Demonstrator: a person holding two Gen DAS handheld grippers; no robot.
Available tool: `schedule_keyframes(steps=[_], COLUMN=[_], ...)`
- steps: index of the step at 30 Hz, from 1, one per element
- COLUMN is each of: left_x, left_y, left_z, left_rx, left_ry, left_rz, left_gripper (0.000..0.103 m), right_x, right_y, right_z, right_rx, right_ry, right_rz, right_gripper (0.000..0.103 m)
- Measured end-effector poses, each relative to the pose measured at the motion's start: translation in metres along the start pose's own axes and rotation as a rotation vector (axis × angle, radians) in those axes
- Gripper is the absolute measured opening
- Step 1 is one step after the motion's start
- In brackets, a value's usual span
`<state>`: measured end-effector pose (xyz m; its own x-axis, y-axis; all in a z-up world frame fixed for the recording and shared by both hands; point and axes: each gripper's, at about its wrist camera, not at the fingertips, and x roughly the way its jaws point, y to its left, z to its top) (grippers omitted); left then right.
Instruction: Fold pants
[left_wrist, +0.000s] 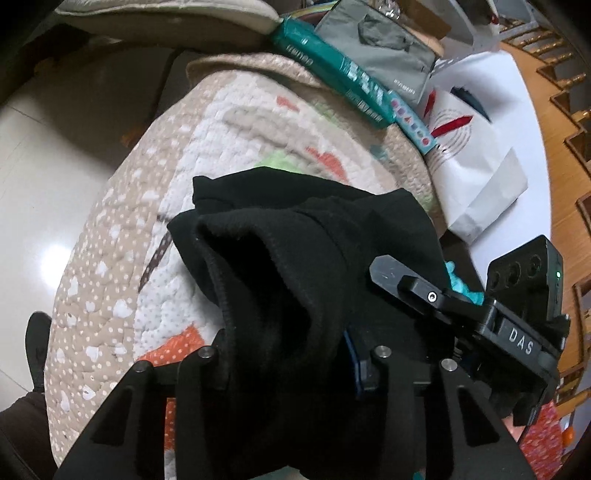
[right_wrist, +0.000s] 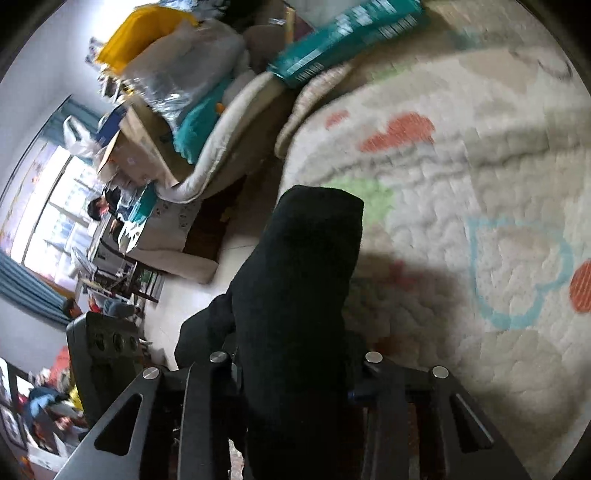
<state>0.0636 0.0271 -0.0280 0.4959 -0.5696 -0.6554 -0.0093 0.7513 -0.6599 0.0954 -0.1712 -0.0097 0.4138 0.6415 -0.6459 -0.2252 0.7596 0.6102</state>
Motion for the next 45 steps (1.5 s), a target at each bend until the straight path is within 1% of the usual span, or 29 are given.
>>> schedule_keyframes(steps=[4, 8, 11, 15, 20, 26, 35, 38, 41, 43, 45], left_x=[-0.012, -0.014, -0.007, 0.013, 0.038, 0.068, 0.093, 0.101, 0.110, 0.112, 0.111], left_y=[-0.016, -0.034, -0.046, -0.057, -0.053, -0.047, -0.042, -0.035, -0.024, -0.017, -0.009], left_z=[0.017, 0.041, 0.061, 0.084, 0.098, 0.110, 0.115, 0.115, 0.113, 0.114, 0.116], left_rx=[0.020, 0.044, 0.071, 0.106, 0.098, 0.063, 0.084, 0.075, 0.023, -0.016, -0.070], left_ry=[-0.034, -0.050, -0.060, -0.068, -0.057, -0.027, -0.014, -0.007, 0.030, 0.053, 0.078], left_rz=[-0.031, -0.053, -0.061, -0.055, -0.050, -0.027, 0.050, 0.079, 0.111, 0.114, 0.106], left_gripper=[0.042, 0.042, 0.042, 0.042, 0.042, 0.041, 0.042, 0.044, 0.052, 0.060, 0.061], right_x=[-0.015, -0.027, -0.033, -0.030, -0.018, -0.002, 0.022, 0.033, 0.042, 0.044, 0.043], right_y=[0.014, 0.024, 0.023, 0.012, -0.009, -0.034, -0.057, -0.063, -0.071, -0.080, -0.086], right_z=[0.021, 0.046, 0.062, 0.083, 0.099, 0.108, 0.116, 0.114, 0.108, 0.105, 0.103], right_rx=[-0.031, -0.069, -0.076, -0.064, -0.034, 0.011, 0.038, 0.042, 0.042, 0.060, 0.080], right_ry=[-0.037, -0.075, -0.103, -0.120, -0.112, -0.106, -0.070, -0.049, -0.033, -0.033, -0.031], right_rz=[0.014, -0.011, -0.030, -0.055, -0.066, -0.079, -0.100, -0.110, -0.147, -0.161, -0.173], right_gripper=[0.037, 0.037, 0.037, 0.037, 0.037, 0.037, 0.037, 0.038, 0.039, 0.040, 0.044])
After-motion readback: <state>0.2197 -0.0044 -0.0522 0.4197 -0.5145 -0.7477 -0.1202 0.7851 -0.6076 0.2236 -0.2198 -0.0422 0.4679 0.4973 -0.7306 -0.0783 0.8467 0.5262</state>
